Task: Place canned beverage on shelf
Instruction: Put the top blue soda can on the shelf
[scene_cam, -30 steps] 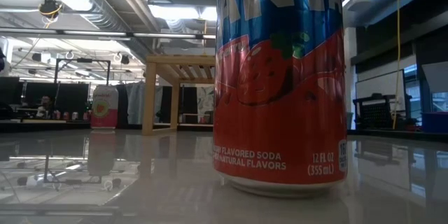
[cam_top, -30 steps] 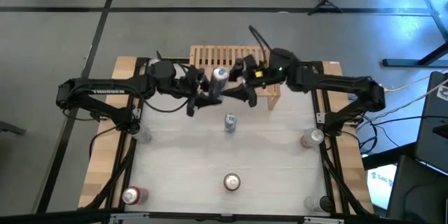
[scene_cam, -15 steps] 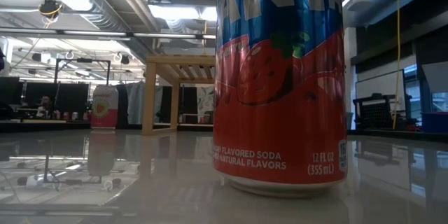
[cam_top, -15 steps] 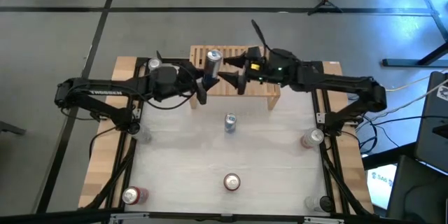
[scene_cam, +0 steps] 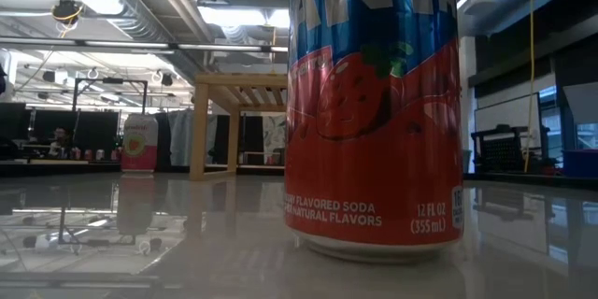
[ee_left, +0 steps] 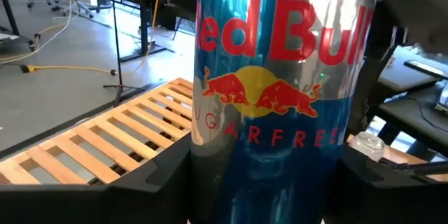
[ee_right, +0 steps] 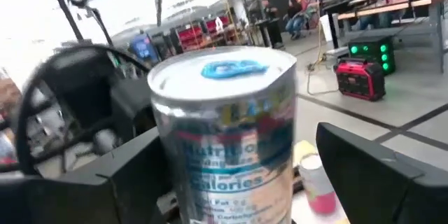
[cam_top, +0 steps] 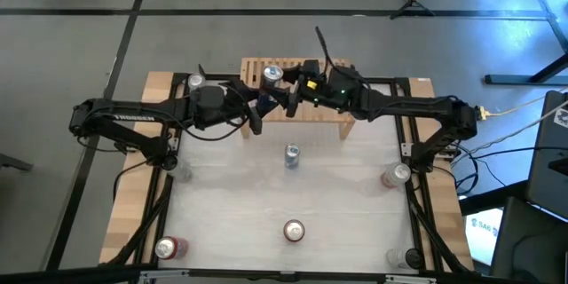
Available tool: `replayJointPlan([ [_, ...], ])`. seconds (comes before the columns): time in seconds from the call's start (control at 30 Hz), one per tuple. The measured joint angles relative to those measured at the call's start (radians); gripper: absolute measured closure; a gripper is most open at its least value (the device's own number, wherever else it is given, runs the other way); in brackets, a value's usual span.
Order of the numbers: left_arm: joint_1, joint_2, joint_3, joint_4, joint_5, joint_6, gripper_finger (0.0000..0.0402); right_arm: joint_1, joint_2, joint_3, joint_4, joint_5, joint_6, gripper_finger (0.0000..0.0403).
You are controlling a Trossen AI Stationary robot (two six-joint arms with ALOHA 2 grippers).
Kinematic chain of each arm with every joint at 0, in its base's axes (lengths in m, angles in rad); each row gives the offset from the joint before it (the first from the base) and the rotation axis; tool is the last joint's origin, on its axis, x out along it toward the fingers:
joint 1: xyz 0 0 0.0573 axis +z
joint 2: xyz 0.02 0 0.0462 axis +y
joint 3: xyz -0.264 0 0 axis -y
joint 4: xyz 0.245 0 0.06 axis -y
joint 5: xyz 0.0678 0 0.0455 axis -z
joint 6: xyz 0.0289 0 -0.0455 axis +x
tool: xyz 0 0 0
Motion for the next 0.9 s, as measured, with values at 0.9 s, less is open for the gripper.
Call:
replayJointPlan([
  [0.9, -0.033, 0.001, 0.001, -0.027, 0.050, -0.008, 0.0133, -0.018, -0.079, -0.003, -0.077, -0.092, -0.173, 0.0200],
])
